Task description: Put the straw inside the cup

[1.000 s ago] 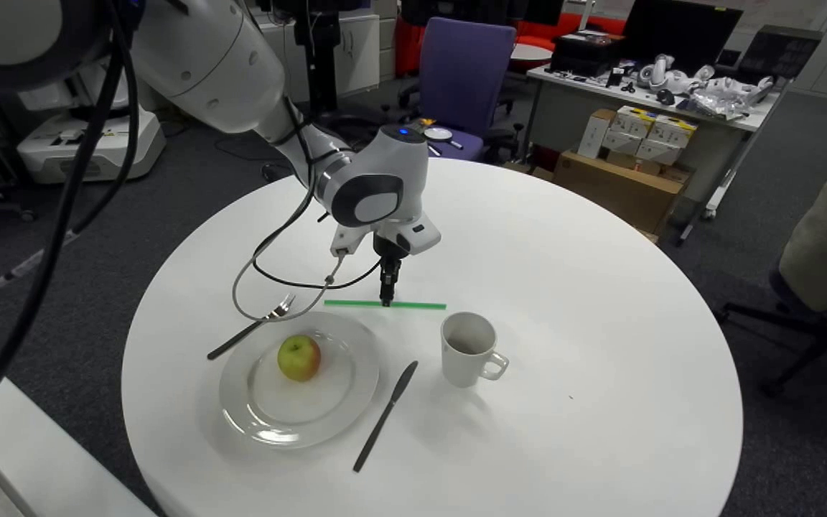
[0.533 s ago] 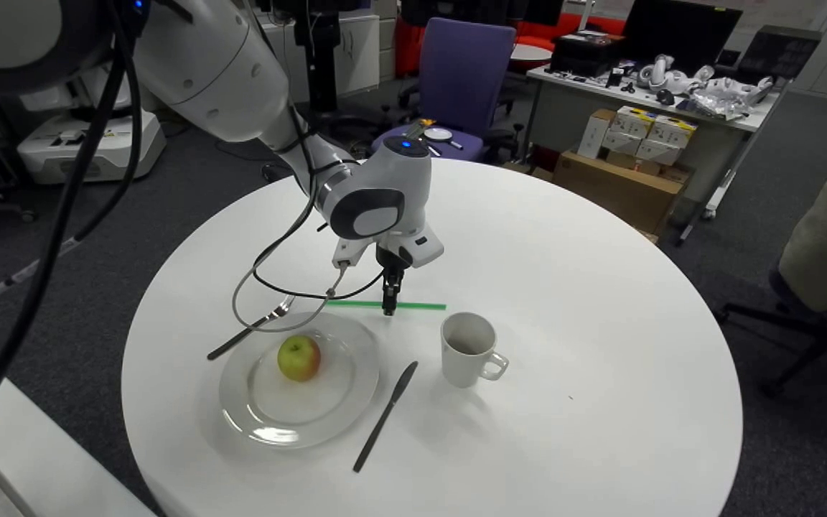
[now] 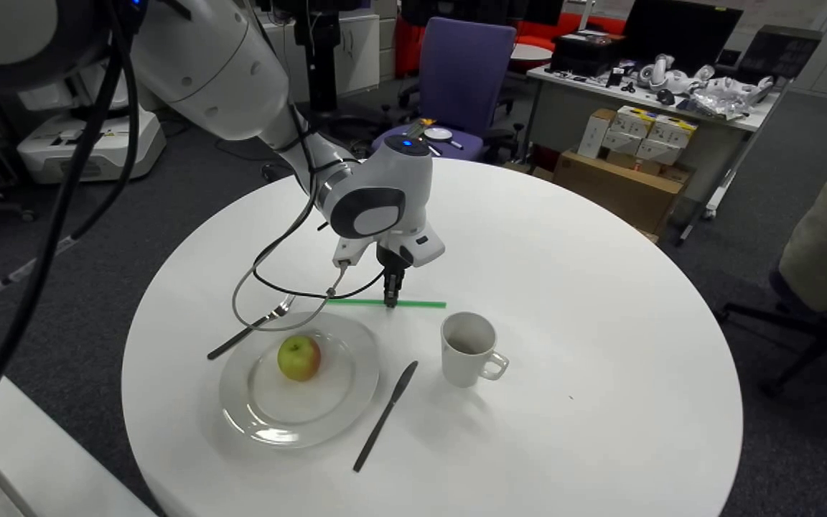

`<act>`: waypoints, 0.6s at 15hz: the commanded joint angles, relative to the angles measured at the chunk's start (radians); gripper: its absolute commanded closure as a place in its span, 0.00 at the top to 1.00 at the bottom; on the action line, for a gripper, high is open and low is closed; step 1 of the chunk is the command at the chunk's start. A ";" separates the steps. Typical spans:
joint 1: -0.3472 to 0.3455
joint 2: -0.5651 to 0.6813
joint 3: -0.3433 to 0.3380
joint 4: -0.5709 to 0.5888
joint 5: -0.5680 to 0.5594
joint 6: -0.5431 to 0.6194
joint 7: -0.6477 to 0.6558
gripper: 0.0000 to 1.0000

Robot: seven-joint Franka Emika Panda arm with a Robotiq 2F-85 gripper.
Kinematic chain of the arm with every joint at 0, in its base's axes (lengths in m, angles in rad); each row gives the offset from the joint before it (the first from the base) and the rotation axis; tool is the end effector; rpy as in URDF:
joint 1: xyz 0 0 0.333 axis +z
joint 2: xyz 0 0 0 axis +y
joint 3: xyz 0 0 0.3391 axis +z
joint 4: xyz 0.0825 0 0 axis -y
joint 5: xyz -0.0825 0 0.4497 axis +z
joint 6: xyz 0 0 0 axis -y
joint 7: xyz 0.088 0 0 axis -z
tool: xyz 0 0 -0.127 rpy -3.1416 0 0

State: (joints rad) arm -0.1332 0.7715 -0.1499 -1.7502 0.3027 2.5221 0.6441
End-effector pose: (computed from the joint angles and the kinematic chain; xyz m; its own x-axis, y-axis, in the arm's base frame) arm 0.6867 -0.1956 0.0789 0.4272 -0.9034 -0.0368 -0.9031 -0.4244 -0.0652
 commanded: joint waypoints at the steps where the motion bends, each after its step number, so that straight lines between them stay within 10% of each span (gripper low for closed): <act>1: -0.014 -0.023 0.010 -0.030 0.026 0.021 -0.037 0.08; 9: -0.051 -0.048 0.041 -0.027 0.064 -0.066 -0.066 0.00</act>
State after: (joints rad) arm -0.1364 0.7674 -0.1480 -1.7501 0.3169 2.5129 0.6407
